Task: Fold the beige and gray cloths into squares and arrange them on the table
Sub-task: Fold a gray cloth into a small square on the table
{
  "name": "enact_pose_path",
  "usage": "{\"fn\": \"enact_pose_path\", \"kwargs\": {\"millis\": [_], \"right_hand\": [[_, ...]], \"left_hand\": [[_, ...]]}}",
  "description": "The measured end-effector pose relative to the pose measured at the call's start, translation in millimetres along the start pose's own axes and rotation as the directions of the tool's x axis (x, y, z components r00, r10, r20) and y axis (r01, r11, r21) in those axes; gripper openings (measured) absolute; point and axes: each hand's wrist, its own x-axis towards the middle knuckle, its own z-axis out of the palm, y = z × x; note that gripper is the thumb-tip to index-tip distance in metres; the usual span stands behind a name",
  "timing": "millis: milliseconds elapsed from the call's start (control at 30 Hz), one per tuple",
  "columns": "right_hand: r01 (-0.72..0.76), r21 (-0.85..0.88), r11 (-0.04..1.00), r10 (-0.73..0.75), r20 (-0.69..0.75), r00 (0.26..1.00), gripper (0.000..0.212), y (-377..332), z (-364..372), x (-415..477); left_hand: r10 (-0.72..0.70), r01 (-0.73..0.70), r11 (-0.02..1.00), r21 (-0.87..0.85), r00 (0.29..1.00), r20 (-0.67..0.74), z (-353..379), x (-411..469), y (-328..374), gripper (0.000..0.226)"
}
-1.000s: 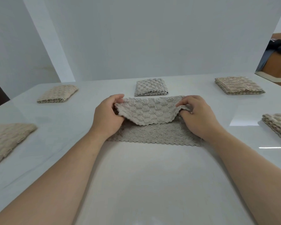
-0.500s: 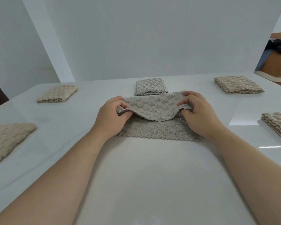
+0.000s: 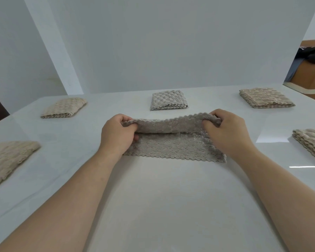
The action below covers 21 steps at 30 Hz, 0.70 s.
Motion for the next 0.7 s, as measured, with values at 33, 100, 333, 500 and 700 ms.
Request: {"fn": "enact_pose_path", "kwargs": {"millis": [33, 100, 333, 500, 700], "right_hand": [[-0.040, 0.017, 0.999, 0.040, 0.011, 0.999, 0.010, -1, -1, -1], [-0.112, 0.046, 0.993, 0.110, 0.041, 0.993, 0.009, -3, 0, -2], [-0.236, 0.089, 0.968, 0.223, 0.132, 0.966, 0.008, -1, 1, 0], [-0.185, 0.041, 0.982, 0.172, 0.218, 0.961, 0.006, 5, -2, 3], [-0.141, 0.030, 0.990, 0.135, 0.155, 0.979, 0.010, 1, -5, -1]], "left_hand": [[-0.045, 0.047, 0.998, -0.051, 0.999, 0.027, 2, 0, -1, 0.006], [-0.085, 0.090, 0.992, -0.089, 0.995, 0.059, 3, 1, -2, 0.006], [-0.138, 0.154, 0.977, -0.148, 0.984, 0.111, 3, 0, 0, 0.006], [-0.156, 0.182, 0.965, -0.187, 0.977, 0.148, 3, -3, 2, 0.011], [-0.084, 0.085, 0.996, -0.021, 0.996, 0.041, -4, -7, 8, 0.006]]}}
